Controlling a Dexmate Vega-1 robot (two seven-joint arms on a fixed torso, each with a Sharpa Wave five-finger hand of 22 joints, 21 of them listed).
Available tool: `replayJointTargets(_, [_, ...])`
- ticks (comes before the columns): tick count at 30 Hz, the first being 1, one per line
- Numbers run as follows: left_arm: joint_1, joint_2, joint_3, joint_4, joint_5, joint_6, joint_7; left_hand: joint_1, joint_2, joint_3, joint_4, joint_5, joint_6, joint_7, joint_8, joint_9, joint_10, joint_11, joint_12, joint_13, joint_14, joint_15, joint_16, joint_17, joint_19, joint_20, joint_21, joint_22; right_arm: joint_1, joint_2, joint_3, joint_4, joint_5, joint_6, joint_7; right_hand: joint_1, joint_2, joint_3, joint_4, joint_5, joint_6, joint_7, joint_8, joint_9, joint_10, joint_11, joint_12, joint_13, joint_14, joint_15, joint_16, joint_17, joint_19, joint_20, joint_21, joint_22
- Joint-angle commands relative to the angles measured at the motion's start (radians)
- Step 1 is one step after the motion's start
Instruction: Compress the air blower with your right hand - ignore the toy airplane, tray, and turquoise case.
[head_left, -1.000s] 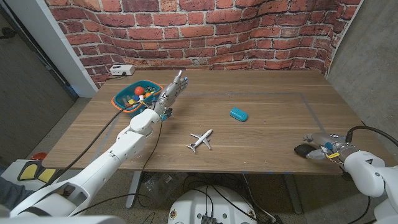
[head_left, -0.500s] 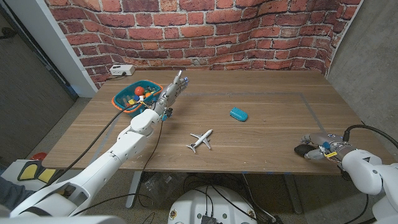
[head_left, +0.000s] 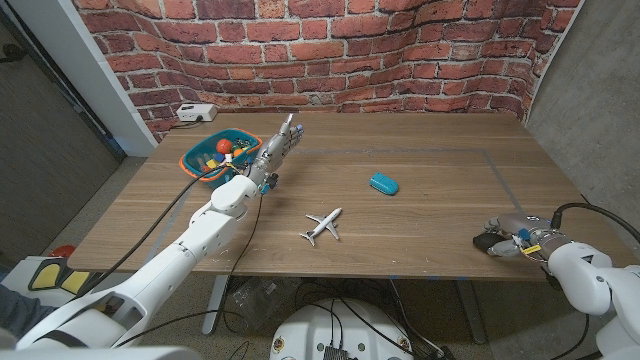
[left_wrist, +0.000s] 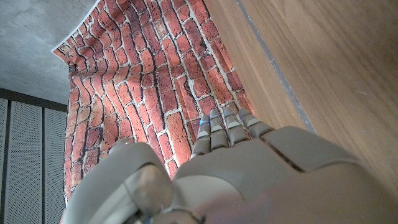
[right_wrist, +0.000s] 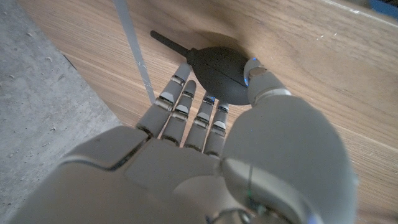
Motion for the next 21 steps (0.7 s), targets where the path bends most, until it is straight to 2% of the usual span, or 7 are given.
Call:
replayJointTargets(1, [-0.007,-0.007,0.002,0.011,-0.005,0.003,-0.006,0.003,0.009,-0.006,0.001,-0.002,0.007,-0.005,0.003,0.004,0.003,0.003,0.0,0.003,0.011,0.0,0.0,0.005,0.005,0.0,0.003,0.004,-0.004,-0.018,-0.038,0.016,-0.007,-0.021,-0.066,0.016,0.011,0.005,0.004,-0.002,0.032,-0.007,0.011,0.003,0.027,-0.007,0.006,0.002,0.028,-0.127,0.007,0.004,0.022,-0.143,0.013,0.006])
replayJointTargets(10, [-0.004,-0.004,-0.002,0.007,-0.007,0.005,-0.002,0.004,0.011,-0.007,0.001,-0.003,0.01,-0.003,0.003,0.004,0.002,0.001,-0.001,0.003,0.011,0.001,0.0,0.005,0.004,0.001,0.002,0.004,0.003,-0.047,-0.064,0.021,-0.018,-0.056,-0.081,0.02,0.016,0.004,0.004,-0.006,0.038,-0.008,0.01,0.003,0.036,-0.006,0.004,0.001,0.051,-0.134,0.009,0.005,0.034,-0.145,0.018,0.007])
replayJointTargets(14, [-0.007,-0.007,-0.001,0.014,-0.008,0.0,-0.006,0.004,0.011,-0.007,0.001,-0.003,0.011,-0.005,0.003,0.004,0.002,0.0,-0.002,0.003,0.011,0.002,0.0,0.005,0.003,0.003,0.002,0.004,-0.007,-0.049,-0.065,0.013,-0.032,-0.064,-0.109,0.025,0.022,0.0,0.005,-0.014,0.085,-0.014,0.02,0.002,0.089,-0.008,0.012,0.001,0.099,-0.146,0.013,0.005,0.068,-0.151,0.035,0.011])
replayJointTargets(21, [-0.015,-0.012,0.001,0.026,-0.01,0.0,-0.012,0.005,0.013,-0.008,0.001,-0.003,0.014,-0.006,0.004,0.004,0.002,0.0,-0.002,0.003,0.011,0.002,0.0,0.005,0.002,0.005,0.001,0.004,-0.022,-0.042,-0.06,-0.013,-0.053,-0.08,-0.139,0.025,0.032,-0.003,0.008,-0.022,0.131,-0.014,0.029,0.003,0.135,-0.01,0.016,0.001,0.157,-0.159,0.021,0.007,0.099,-0.153,0.052,0.014])
